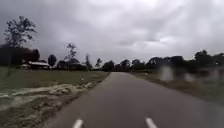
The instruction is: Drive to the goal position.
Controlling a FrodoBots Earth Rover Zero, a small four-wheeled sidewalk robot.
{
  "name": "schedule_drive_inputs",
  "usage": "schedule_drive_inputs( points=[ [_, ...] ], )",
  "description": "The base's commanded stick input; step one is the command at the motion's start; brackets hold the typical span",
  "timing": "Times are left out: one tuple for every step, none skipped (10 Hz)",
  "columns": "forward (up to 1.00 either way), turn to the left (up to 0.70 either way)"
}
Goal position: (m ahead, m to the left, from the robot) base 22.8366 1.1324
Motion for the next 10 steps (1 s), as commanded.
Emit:
schedule_drive_inputs(
  points=[
    [0.84, 0.03],
    [0.84, 0.03],
    [0.84, 0.03],
    [0.84, 0.03],
    [0.84, 0.03],
    [0.84, 0.03],
    [0.84, 0.03],
    [0.84, 0.03],
    [0.84, 0.03],
    [0.84, 0.03]
  ],
)
